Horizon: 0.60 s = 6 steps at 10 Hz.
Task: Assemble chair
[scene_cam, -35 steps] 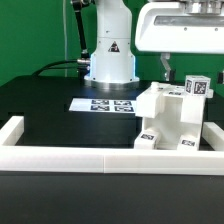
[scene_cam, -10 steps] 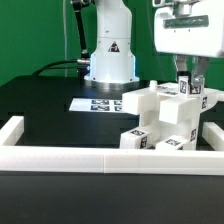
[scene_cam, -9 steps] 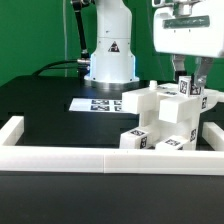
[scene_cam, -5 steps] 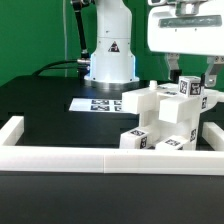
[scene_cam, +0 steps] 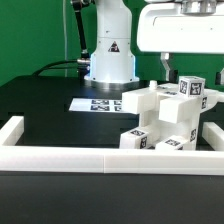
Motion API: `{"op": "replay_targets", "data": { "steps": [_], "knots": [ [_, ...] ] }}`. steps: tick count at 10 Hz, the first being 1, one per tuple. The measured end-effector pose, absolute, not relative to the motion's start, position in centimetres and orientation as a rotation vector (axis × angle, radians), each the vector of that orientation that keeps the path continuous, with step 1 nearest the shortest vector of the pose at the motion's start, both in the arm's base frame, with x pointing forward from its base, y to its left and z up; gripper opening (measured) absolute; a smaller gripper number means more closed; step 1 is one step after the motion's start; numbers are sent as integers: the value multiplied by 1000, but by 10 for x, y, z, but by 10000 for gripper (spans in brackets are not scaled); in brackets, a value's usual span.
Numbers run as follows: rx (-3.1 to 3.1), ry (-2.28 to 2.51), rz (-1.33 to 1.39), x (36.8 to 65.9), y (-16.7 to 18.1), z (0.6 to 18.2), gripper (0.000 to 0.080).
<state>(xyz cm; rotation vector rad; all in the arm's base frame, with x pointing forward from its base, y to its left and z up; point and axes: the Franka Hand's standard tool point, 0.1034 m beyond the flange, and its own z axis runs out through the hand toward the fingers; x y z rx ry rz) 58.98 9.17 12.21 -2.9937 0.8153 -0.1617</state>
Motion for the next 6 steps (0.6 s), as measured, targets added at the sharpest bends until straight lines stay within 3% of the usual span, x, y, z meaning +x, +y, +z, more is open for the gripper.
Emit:
{"op": "replay_targets", "data": {
  "steps": [6],
  "knots": [
    [-3127,196,-171,590,88,122,648]
  ]
}}
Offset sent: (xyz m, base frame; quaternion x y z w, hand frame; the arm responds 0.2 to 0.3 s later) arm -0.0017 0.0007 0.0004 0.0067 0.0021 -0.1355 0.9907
